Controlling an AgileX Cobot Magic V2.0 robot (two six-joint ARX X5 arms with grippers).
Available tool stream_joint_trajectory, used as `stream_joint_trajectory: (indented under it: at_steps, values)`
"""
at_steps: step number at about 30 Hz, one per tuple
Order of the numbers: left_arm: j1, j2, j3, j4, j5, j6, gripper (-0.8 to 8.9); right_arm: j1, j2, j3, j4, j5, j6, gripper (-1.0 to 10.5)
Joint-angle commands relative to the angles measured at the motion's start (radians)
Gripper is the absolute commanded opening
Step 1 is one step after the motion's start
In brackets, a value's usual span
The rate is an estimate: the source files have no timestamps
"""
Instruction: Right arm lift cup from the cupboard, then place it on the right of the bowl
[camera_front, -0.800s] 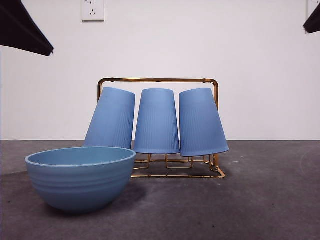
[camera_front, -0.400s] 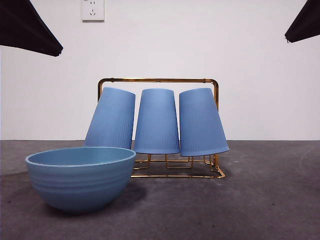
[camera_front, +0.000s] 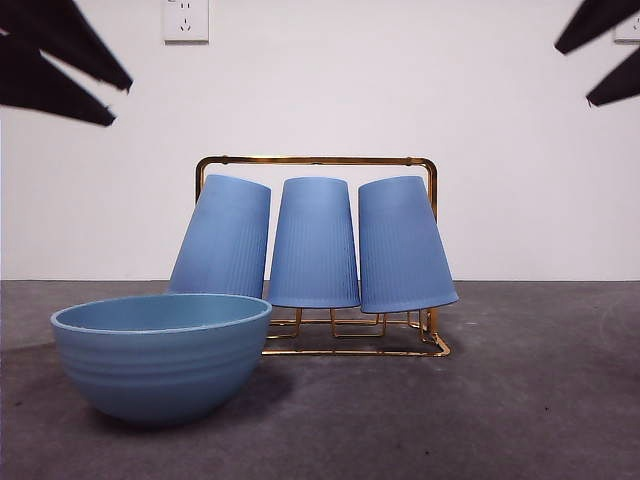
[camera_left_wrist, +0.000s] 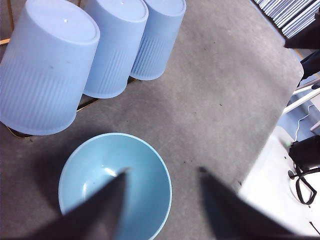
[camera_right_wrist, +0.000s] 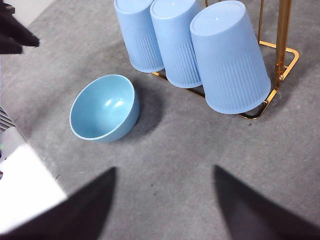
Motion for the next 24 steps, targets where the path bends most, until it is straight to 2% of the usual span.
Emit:
stream_joint_trajectory:
  at_steps: [1,4,8,12,16,18,24]
  values:
    - [-0.004,0.009,0.023,0.008,0.008,0.020,5.02,0.005,0.005,0.015,0.016,-0.002,-0.007,4.5]
    - [-0.004,0.009,0.023,0.008,0.008,0.020,5.99,0.005,0.005,0.015,0.017,-0.002,-0.007,4.7]
    - [-0.004,0.009,0.023,0.008,0.008,0.020,5.98,0.005,0.005,0.015,0.022,-0.003,-0.002,4.7]
    - [-0.011,0.009,0.023,0.012,0.008,0.020,5.93,0.006,0.006,0.015,0.025,-0.018,0.066,4.7]
    - [-0.017,0.009,0.023,0.028,0.008,0.017,5.93,0.021,0.031,0.024,0.030,-0.022,0.094,4.7]
    - [-0.017,0.009,0.023,0.035,0.008,0.017,5.93,0.040,0.060,0.043,0.014,0.011,0.105,4.7]
    - [-0.017,0.009,0.023,0.055,0.008,0.016,5.93,0.131,0.205,0.169,-0.069,0.184,0.092,4.7]
